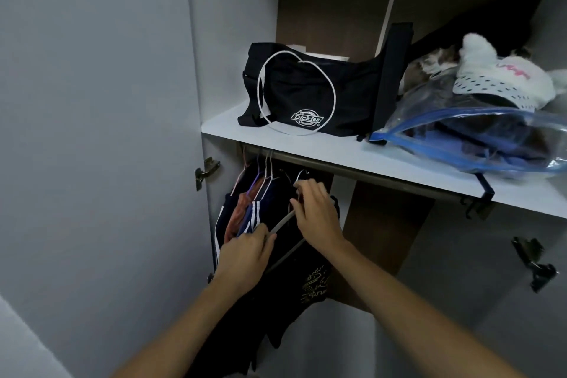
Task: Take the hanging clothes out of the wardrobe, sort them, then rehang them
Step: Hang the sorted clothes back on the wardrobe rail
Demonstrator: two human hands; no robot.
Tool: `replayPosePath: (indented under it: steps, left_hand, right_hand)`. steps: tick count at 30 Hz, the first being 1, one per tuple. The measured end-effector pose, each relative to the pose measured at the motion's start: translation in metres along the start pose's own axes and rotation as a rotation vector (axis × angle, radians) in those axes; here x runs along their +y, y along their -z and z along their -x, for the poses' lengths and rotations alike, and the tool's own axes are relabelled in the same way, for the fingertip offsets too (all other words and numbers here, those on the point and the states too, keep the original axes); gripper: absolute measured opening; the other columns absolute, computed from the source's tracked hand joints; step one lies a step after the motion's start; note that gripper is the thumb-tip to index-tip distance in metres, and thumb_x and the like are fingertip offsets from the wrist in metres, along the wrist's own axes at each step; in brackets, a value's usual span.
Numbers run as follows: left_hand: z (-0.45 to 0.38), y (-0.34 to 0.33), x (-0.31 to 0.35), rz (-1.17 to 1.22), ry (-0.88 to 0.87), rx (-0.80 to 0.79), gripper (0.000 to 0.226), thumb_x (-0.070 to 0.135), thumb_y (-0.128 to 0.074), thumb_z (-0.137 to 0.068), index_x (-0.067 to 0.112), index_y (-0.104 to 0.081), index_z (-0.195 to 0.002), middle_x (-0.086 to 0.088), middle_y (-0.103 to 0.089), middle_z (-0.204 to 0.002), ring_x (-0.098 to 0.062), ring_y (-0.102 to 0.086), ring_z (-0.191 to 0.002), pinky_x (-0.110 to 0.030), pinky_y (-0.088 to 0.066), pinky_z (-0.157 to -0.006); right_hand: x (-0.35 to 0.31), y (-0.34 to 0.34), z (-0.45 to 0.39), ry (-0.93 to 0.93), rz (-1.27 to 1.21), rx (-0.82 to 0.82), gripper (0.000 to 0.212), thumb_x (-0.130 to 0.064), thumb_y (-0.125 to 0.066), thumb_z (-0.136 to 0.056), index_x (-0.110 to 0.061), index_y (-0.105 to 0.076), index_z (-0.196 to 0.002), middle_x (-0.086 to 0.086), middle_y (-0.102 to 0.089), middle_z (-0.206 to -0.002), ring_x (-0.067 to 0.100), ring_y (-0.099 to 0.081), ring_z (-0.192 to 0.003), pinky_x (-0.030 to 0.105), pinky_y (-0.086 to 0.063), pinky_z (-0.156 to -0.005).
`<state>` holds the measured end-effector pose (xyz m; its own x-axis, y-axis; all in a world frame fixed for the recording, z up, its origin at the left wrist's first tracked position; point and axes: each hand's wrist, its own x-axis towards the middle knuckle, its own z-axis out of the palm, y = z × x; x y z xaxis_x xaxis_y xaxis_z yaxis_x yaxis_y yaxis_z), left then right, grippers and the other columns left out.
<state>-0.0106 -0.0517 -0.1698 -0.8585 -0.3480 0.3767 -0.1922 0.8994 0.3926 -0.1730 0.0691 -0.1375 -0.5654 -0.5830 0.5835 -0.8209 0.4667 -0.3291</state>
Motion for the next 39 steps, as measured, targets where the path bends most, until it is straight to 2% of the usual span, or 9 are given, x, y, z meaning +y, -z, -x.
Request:
replayPosePath:
  steps: [3,5,7,12,20,25,30,36,39]
  left_hand:
    - [-0.027,-0.028,-0.002,0.0,0.026,0.019,0.032,0.044,-0.037,-0.111,0.022,-0.047,-0.091,0.006,-0.057,-0.072,-0.019,-0.06,-0.066,-0.04,-0.047,-0.058]
    - [-0.041,-0.047,-0.006,-0.02,0.036,0.052,0.031,0.043,-0.039,-0.111,0.022,-0.046,-0.09,0.007,-0.052,-0.068,-0.021,-0.061,-0.067,-0.036,-0.04,-0.055]
    - [-0.054,-0.064,-0.011,-0.042,0.03,0.104,0.03,0.042,-0.041,-0.111,0.022,-0.046,-0.088,0.007,-0.05,-0.065,-0.024,-0.065,-0.069,-0.039,-0.047,-0.059]
    - [-0.09,-0.095,-0.017,-0.037,0.084,0.114,0.031,0.042,-0.036,-0.112,0.018,-0.046,-0.096,-0.007,-0.069,-0.086,-0.031,-0.069,-0.081,-0.039,-0.043,-0.061]
    - [-0.143,-0.129,-0.03,-0.128,0.127,0.151,0.033,0.043,-0.036,-0.112,0.015,-0.05,-0.103,-0.012,-0.072,-0.097,-0.038,-0.069,-0.093,-0.04,-0.04,-0.064]
    - [-0.164,-0.143,-0.035,-0.171,0.159,0.144,0.034,0.042,-0.036,-0.112,0.013,-0.053,-0.108,-0.015,-0.073,-0.102,-0.042,-0.069,-0.096,-0.042,-0.046,-0.07]
    - [-0.17,-0.156,-0.049,-0.2,0.199,0.139,0.034,0.041,-0.035,-0.112,0.012,-0.053,-0.11,-0.015,-0.073,-0.105,-0.042,-0.068,-0.098,-0.039,-0.039,-0.067]
    - [-0.175,-0.153,-0.057,-0.234,0.247,0.108,0.034,0.04,-0.035,-0.112,0.012,-0.055,-0.114,-0.014,-0.073,-0.108,-0.04,-0.068,-0.101,-0.042,-0.048,-0.075]
    - [-0.177,-0.145,-0.066,-0.239,0.289,0.088,0.035,0.041,-0.037,-0.112,0.012,-0.056,-0.116,-0.013,-0.071,-0.113,-0.039,-0.066,-0.107,-0.04,-0.046,-0.07]
  right_hand:
    - [0.027,-0.02,-0.018,0.014,0.069,0.059,0.052,-0.03,-0.063,-0.101,-0.019,-0.042,-0.147,0.001,-0.05,-0.135,0.021,-0.045,-0.125,0.037,-0.044,-0.098]
    - [0.043,-0.034,-0.028,0.047,0.12,0.058,0.059,-0.031,-0.062,-0.101,-0.017,-0.037,-0.153,0.003,-0.049,-0.141,0.023,-0.044,-0.132,0.04,-0.041,-0.108]
    - [0.057,-0.049,-0.038,0.059,0.162,0.065,0.059,-0.031,-0.059,-0.103,-0.016,-0.035,-0.155,0.005,-0.05,-0.142,0.026,-0.044,-0.134,0.043,-0.039,-0.114]
    - [0.082,-0.073,-0.068,0.089,0.256,0.091,0.062,-0.032,-0.065,-0.098,-0.017,-0.04,-0.152,0.008,-0.05,-0.15,0.03,-0.041,-0.143,0.05,-0.037,-0.115]
    - [0.12,-0.097,-0.11,0.127,0.414,0.132,0.074,-0.039,-0.081,-0.084,-0.014,-0.052,-0.147,0.011,-0.06,-0.14,0.033,-0.05,-0.138,0.054,-0.033,-0.122]
    - [0.136,-0.106,-0.126,0.132,0.421,0.09,0.072,-0.04,-0.079,-0.083,-0.015,-0.052,-0.145,0.006,-0.06,-0.134,0.03,-0.054,-0.128,0.051,-0.032,-0.12]
    - [0.136,-0.114,-0.14,0.17,0.364,0.06,0.068,-0.032,-0.077,-0.085,-0.014,-0.052,-0.146,0.006,-0.061,-0.135,0.032,-0.055,-0.126,0.051,-0.031,-0.118]
    - [0.116,-0.12,-0.159,0.178,0.357,-0.127,0.08,-0.039,-0.07,-0.091,-0.021,-0.036,-0.161,0.001,-0.04,-0.162,0.027,-0.034,-0.15,0.053,-0.021,-0.124]
    - [0.11,-0.119,-0.168,0.15,0.348,-0.196,0.08,-0.043,-0.066,-0.094,-0.025,-0.028,-0.163,-0.003,-0.032,-0.167,0.024,-0.025,-0.155,0.05,-0.019,-0.125]
